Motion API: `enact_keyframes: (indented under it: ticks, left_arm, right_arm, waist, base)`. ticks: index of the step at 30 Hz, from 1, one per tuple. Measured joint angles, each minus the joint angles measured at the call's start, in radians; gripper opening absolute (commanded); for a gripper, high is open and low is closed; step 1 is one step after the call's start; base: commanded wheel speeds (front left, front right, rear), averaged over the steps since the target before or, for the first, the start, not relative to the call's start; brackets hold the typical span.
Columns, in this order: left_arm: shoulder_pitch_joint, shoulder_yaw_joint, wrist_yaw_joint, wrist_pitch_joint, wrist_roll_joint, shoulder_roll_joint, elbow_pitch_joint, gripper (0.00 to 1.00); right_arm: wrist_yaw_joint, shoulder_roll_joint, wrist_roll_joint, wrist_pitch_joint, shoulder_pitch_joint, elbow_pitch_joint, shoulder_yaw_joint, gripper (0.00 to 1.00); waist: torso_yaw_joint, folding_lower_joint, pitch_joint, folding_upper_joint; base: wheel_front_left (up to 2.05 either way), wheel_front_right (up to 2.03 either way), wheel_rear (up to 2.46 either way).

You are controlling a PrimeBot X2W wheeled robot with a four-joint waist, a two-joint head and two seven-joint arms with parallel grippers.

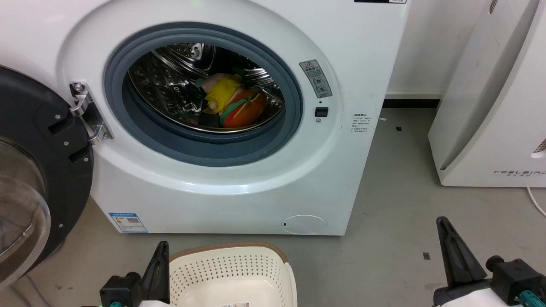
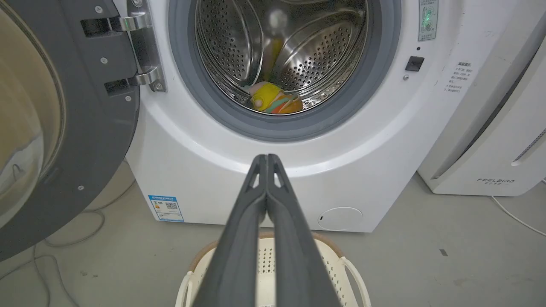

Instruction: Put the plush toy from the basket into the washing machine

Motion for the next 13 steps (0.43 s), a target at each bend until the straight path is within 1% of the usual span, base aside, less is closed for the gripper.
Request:
enact_keyframes:
  ticks: [13]
  left_arm:
    - [-0.006,0.023,-0.017,0.026,0.039,-0.021,-0.011,0.0]
  right_arm:
    - [0.0,0.0,-0.011,0.026,-0.003,0.0,0.006,0.0]
  waist:
    - [-0.003,0.0,-0.001,0.0]
  base:
    - [0.0,0.0,0.0]
